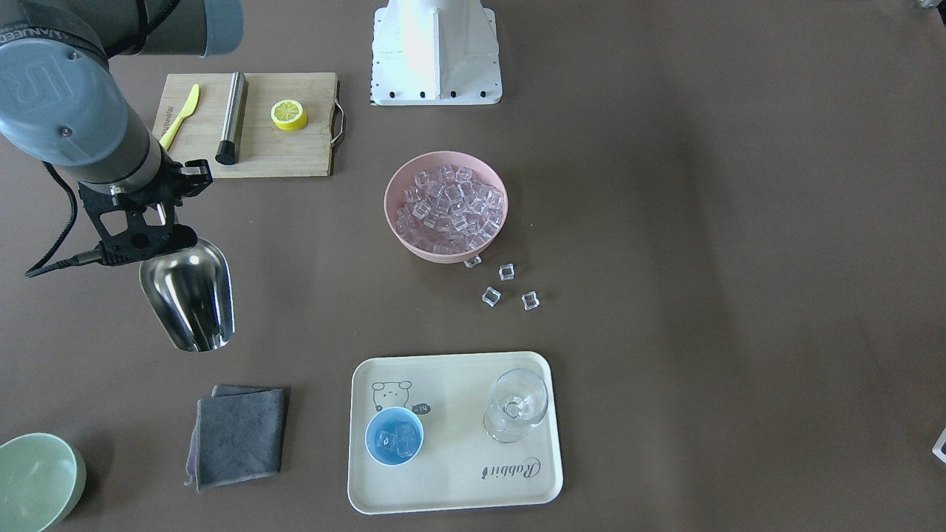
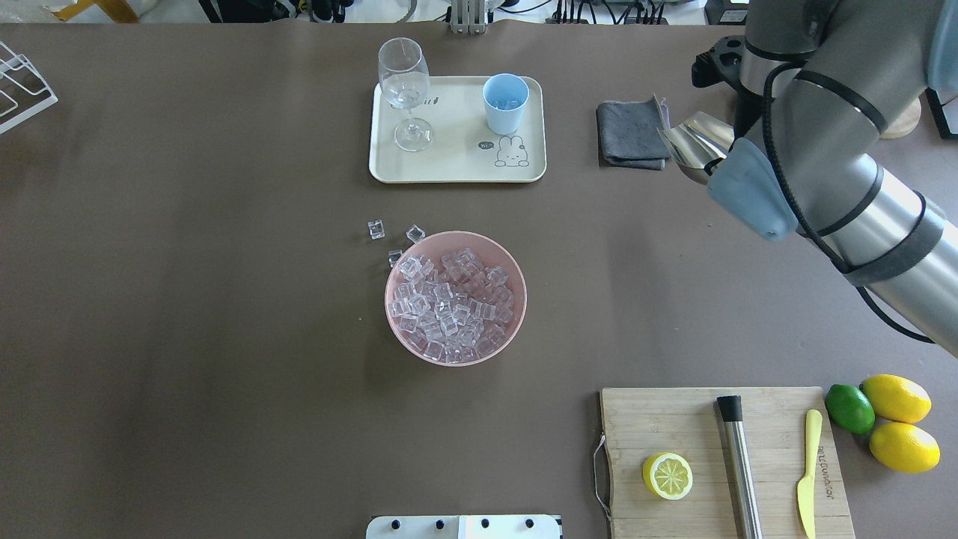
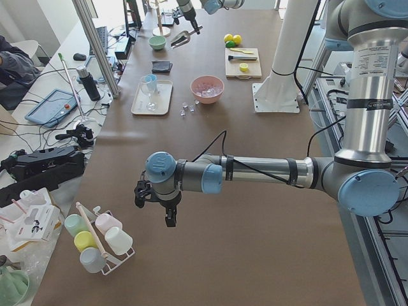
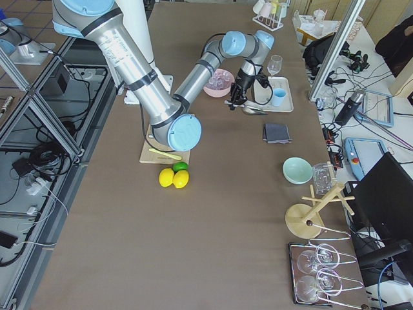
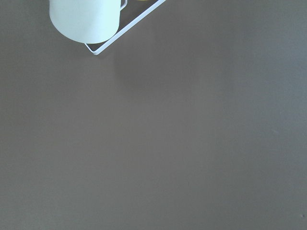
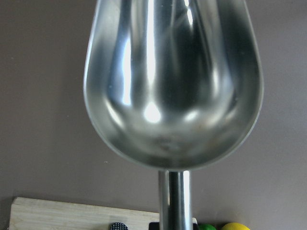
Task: Put ice in cup with scoop
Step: 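Carry the empty scoop back to its spot on the table with the right gripper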
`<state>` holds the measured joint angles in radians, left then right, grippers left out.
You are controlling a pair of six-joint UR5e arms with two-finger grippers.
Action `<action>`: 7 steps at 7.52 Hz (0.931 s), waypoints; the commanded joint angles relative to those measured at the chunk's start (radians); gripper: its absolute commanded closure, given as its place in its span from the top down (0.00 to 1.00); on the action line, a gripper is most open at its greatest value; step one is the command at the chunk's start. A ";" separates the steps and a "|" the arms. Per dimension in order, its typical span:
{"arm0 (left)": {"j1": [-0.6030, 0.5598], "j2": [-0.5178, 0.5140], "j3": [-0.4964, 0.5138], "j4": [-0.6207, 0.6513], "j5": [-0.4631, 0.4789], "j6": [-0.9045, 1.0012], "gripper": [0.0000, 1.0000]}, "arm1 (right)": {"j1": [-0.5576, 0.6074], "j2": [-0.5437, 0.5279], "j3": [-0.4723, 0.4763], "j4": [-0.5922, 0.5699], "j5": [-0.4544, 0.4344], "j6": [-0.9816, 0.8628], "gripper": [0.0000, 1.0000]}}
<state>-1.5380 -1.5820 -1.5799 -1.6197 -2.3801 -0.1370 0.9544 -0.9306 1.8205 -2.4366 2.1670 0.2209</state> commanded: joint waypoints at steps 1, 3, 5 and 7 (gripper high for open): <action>0.004 0.004 -0.009 -0.019 0.019 0.070 0.98 | 0.004 -0.237 0.046 0.309 -0.001 0.188 0.00; 0.002 0.010 -0.011 -0.019 0.016 0.076 0.99 | 0.000 -0.364 0.046 0.511 0.007 0.325 0.00; 0.004 0.010 -0.011 -0.019 0.016 0.076 0.99 | -0.003 -0.378 -0.010 0.576 0.005 0.340 0.00; 0.013 0.020 -0.015 -0.016 0.016 0.074 0.98 | -0.037 -0.408 -0.070 0.689 0.005 0.414 0.00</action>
<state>-1.5334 -1.5678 -1.5918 -1.6374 -2.3638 -0.0623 0.9473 -1.3136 1.7986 -1.8405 2.1727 0.5640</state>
